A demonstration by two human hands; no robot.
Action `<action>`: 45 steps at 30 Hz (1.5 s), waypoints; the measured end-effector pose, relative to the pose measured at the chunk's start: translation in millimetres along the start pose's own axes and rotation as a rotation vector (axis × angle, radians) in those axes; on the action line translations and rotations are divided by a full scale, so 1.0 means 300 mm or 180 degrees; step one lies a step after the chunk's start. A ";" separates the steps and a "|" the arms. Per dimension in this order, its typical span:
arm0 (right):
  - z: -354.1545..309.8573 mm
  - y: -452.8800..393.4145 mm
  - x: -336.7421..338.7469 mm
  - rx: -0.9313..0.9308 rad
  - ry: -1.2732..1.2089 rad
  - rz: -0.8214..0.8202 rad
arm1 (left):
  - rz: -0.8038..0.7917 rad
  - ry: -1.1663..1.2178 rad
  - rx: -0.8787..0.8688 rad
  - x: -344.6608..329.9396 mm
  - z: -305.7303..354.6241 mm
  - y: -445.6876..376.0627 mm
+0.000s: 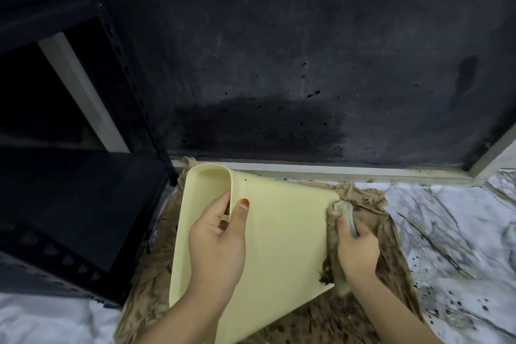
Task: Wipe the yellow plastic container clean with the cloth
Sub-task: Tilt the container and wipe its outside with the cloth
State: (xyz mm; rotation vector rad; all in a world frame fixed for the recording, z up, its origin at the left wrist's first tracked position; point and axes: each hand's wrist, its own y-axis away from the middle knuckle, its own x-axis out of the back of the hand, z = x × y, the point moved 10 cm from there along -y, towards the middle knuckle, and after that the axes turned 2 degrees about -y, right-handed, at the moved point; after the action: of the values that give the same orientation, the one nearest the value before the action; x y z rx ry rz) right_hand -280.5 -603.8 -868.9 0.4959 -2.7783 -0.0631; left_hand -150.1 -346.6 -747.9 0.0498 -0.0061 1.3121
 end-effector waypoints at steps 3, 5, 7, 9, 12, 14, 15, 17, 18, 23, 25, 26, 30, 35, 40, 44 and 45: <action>0.049 0.083 0.020 -0.0093 -0.0015 0.0234 | -0.0007 -0.0083 -0.0054 -0.001 0.007 0.002; -0.016 0.171 0.005 0.0183 -0.0260 0.0178 | -0.0010 -0.0112 -0.0108 -0.004 0.012 0.004; -0.126 0.249 -0.030 0.0591 -0.0448 -0.0072 | -0.0026 -0.0123 -0.0212 -0.012 0.021 0.008; -0.251 0.301 -0.070 0.0993 -0.0569 -0.0392 | -0.0053 -0.0136 -0.0320 -0.022 0.032 0.015; -0.443 0.336 -0.103 0.1468 -0.0664 -0.0776 | -0.0120 -0.0326 -0.0530 -0.033 0.052 0.030; -0.542 0.342 -0.115 0.1696 -0.0516 -0.0933 | -0.0187 -0.0460 -0.0715 -0.045 0.066 0.033; -0.567 0.334 -0.119 0.1724 -0.0423 -0.0974 | -0.0219 -0.0495 -0.0783 -0.050 0.072 0.034; -0.582 0.301 -0.122 0.1566 -0.0362 -0.1044 | -0.0277 -0.0551 -0.0843 -0.059 0.078 0.035; -0.578 0.280 -0.121 0.1474 -0.0308 -0.1049 | -0.0291 -0.0581 -0.0851 -0.060 0.078 0.035; -0.455 0.126 -0.088 0.1040 0.0260 -0.0835 | -0.0354 -0.0608 -0.0775 -0.060 0.073 0.034; -0.375 0.058 -0.060 0.0748 0.0360 -0.0721 | -0.0339 -0.0584 -0.0778 -0.053 0.073 0.030; -0.343 0.031 -0.043 0.0625 0.0386 -0.0671 | -0.0342 -0.0570 -0.0787 -0.051 0.074 0.030; -0.234 -0.047 0.024 0.0355 0.0446 -0.0464 | -0.0376 -0.0597 -0.0713 -0.052 0.071 0.029; -0.132 -0.082 0.088 0.0119 0.0394 -0.0318 | -0.0445 -0.0500 -0.0500 -0.045 0.058 0.019; -0.087 -0.069 0.127 0.0126 0.0334 -0.0161 | -0.0490 -0.0061 0.0059 -0.053 0.049 0.001; -0.081 -0.048 0.141 0.0231 0.0307 -0.0143 | -0.0359 -0.0026 0.0219 -0.043 0.055 -0.013; -0.082 -0.041 0.144 0.0254 0.0315 -0.0148 | -0.0327 -0.0099 0.0171 -0.039 0.065 -0.012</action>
State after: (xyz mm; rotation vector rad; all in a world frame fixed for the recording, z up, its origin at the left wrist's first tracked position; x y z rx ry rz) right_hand -307.0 -629.8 -833.8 0.5679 -2.6809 0.0607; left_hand -149.2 -359.7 -729.0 0.1149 0.0053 1.2085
